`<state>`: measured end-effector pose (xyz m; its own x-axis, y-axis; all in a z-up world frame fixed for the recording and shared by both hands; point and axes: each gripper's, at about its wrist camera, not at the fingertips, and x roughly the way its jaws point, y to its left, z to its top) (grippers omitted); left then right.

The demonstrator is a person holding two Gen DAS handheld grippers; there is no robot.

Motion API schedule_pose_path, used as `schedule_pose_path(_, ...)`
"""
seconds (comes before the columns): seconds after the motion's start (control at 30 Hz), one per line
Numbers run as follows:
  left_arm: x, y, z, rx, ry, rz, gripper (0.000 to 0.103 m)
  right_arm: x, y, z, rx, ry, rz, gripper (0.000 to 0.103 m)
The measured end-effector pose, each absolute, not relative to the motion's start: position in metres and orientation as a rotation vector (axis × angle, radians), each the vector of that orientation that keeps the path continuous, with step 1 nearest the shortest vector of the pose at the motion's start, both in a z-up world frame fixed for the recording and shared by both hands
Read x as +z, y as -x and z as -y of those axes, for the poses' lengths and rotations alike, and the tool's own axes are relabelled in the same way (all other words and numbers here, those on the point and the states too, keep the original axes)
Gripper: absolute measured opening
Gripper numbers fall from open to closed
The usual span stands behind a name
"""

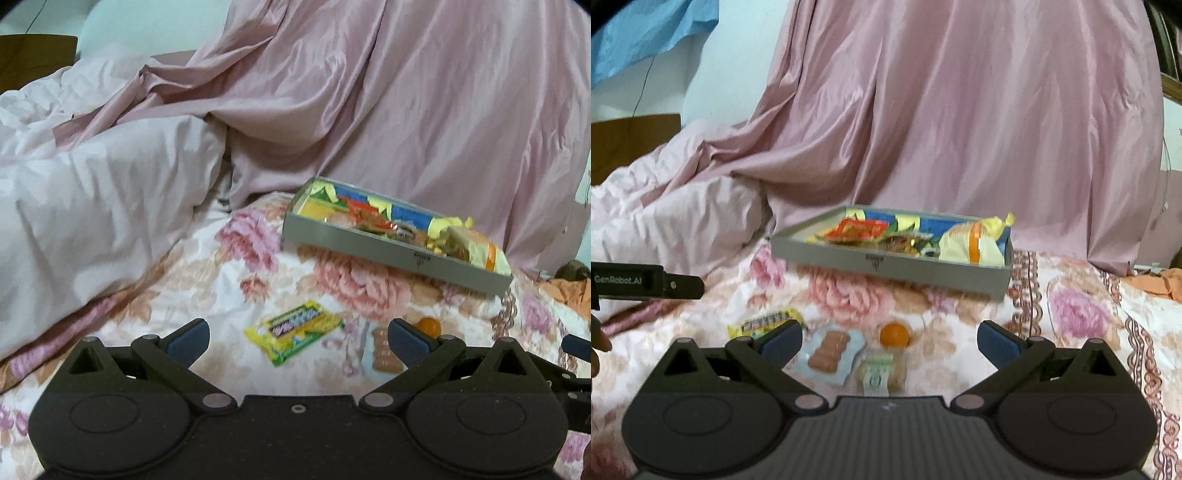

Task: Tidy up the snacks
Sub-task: 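Withdraw both tools from the tray back over the remaining snacks, then move the left tool to the sausage pack while the right tool approaches the WUTANG pastry bag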

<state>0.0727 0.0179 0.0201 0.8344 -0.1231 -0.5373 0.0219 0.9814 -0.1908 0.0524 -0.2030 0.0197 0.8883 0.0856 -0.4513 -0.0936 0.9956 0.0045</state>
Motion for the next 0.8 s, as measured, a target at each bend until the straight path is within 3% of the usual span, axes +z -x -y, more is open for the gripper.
schedule_pose_path(0.8, -0.015, -0.066, -0.006, -0.075, 0.059, -0.726, 0.102, -0.034, -0.067, 0.204, 0.068, 0.025, -0.744, 0.103)
